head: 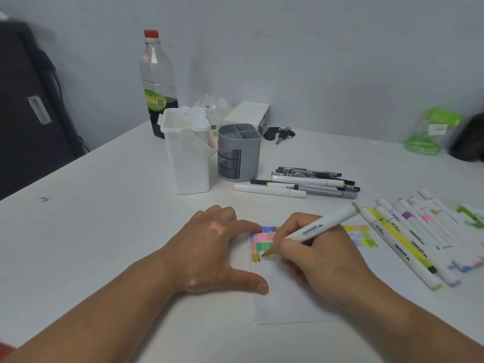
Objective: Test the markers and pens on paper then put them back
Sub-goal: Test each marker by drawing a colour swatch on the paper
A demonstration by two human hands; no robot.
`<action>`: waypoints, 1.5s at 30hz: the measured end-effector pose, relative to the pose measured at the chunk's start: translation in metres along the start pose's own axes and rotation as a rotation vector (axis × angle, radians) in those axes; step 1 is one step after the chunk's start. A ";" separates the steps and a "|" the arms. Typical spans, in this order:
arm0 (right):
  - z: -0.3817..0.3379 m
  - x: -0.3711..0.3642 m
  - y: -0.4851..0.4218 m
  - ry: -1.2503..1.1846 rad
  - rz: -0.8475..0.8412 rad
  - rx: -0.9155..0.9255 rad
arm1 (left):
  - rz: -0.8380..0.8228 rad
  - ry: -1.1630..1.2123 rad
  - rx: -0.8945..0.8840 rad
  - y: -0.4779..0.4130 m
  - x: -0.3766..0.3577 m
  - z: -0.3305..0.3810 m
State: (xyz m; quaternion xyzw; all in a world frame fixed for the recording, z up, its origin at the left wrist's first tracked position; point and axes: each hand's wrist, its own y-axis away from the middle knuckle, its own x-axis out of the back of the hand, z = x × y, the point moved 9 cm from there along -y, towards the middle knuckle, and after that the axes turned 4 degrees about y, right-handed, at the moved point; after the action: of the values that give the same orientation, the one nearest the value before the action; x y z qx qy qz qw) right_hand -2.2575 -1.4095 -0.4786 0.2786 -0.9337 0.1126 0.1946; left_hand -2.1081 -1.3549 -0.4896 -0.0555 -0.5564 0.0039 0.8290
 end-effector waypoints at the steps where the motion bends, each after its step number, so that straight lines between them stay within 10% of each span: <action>1: 0.001 0.007 -0.001 -0.095 0.050 -0.006 | -0.003 0.003 0.002 0.000 -0.001 0.000; 12: 0.014 0.062 -0.007 -0.539 0.213 -0.038 | 0.244 0.960 0.214 -0.021 0.049 -0.012; 45: 0.005 0.050 -0.004 -0.532 0.099 0.037 | 0.056 1.124 -0.042 -0.043 0.018 0.033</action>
State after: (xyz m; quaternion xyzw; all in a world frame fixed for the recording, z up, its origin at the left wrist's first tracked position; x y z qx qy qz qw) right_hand -2.2952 -1.4387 -0.4615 0.2561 -0.9622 0.0620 -0.0686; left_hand -2.1338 -1.3938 -0.4570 -0.0803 -0.0275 -0.0150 0.9963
